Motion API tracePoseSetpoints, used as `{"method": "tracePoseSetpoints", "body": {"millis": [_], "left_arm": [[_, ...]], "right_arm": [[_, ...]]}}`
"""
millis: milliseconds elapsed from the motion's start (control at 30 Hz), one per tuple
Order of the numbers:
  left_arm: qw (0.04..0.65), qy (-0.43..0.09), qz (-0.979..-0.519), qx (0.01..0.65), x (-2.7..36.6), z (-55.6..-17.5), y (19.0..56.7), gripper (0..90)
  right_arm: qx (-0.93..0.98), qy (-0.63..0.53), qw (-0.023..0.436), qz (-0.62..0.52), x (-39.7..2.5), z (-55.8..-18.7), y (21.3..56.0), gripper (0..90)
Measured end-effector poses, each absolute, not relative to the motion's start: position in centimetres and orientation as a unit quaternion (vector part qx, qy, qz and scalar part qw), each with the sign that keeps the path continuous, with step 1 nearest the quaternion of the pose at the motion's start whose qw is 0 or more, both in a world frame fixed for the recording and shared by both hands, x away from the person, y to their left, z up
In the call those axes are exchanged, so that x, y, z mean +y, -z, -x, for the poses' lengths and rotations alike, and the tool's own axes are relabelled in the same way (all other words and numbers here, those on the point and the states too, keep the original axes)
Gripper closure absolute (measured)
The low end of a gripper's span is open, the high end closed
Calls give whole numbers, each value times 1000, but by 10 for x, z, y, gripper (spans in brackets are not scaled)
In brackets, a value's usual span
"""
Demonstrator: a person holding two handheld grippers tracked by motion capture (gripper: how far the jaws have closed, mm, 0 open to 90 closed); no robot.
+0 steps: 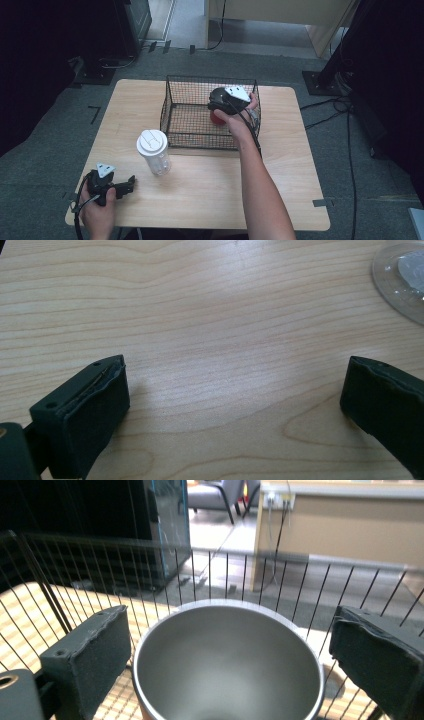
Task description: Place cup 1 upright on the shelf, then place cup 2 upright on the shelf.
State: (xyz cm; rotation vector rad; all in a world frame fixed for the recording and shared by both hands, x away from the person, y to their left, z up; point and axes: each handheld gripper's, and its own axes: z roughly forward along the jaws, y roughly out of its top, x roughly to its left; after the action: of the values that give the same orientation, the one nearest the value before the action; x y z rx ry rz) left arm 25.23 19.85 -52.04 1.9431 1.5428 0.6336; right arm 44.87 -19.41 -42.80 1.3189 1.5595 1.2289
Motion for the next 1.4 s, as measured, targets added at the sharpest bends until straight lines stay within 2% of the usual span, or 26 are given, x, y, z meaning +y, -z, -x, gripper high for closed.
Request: {"method": "tracePoseSetpoints", "body": {"millis": [300,567,900,1400], "left_arm": [[286,-237,-727,577,199,-252,520,0],[287,-237,-726,578,198,-252,520,0],[287,-237,-726,578,198,-252,520,0],[288,-237,-726,578,198,-252,521,0]], "right_arm": [[594,-507,381,-496,-199,-436,399,30],[595,-519,380,-482,-199,-407,383,31],[607,-528,371,-464,-196,-374,386,35],[627,-549,359,-419,-166,-313,396,36]]}}
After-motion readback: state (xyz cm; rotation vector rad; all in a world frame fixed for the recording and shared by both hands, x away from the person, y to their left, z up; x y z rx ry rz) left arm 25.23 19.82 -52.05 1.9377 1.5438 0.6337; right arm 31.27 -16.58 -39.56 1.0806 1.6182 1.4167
